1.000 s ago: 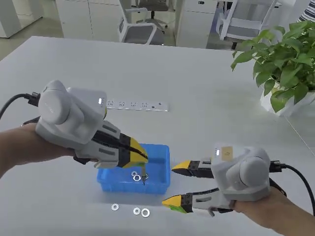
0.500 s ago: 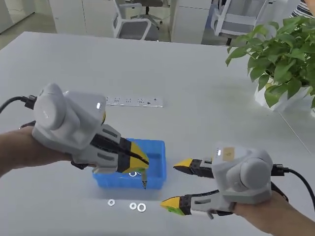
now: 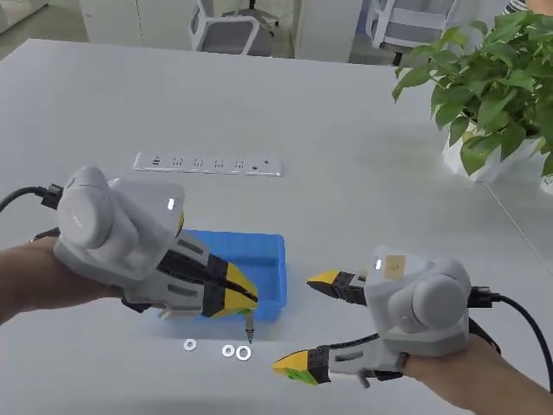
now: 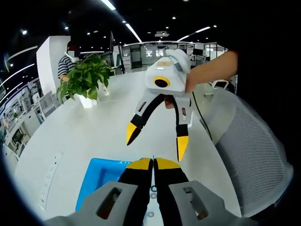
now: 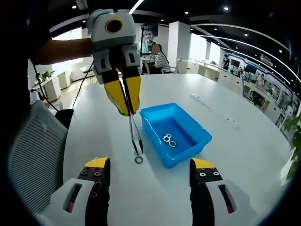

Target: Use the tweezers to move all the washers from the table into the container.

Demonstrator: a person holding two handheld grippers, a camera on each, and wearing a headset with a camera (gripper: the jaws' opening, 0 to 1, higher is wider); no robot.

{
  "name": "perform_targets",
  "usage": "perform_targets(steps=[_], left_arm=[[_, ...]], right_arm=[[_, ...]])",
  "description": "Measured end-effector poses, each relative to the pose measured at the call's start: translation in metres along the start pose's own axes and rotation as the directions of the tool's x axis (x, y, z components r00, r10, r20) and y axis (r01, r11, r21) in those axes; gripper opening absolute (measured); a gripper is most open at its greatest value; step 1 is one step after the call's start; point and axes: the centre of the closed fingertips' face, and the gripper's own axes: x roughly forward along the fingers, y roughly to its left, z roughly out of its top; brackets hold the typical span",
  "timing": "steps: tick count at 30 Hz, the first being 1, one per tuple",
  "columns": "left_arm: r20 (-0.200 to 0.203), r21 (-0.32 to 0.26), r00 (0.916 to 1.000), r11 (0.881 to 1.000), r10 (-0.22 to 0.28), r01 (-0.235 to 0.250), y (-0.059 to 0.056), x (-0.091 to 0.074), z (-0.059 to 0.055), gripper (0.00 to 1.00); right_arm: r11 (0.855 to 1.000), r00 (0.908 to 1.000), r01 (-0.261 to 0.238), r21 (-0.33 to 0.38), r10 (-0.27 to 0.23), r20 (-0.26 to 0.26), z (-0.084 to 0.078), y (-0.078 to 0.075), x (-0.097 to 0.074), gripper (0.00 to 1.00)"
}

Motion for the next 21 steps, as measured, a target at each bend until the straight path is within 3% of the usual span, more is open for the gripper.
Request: perform_targets(steps=[6, 21], left_arm=[[-0.011, -0.008, 0.9999, 1.000, -0.011, 0.011, -0.003, 0.003, -0.008, 0.05], [-0.027, -0.015, 0.9993, 1.000, -0.024, 0.024, -0.009, 0.010, -0.014, 0.05]], right_arm=[[1.000, 1.0000, 0.001, 0.024, -0.001, 0.000, -0.002, 0.002, 0.002, 0.78], [0.996, 0.9997, 0.017, 0.085, -0.018, 0.018, -0.005, 0.001, 0.005, 0.98]])
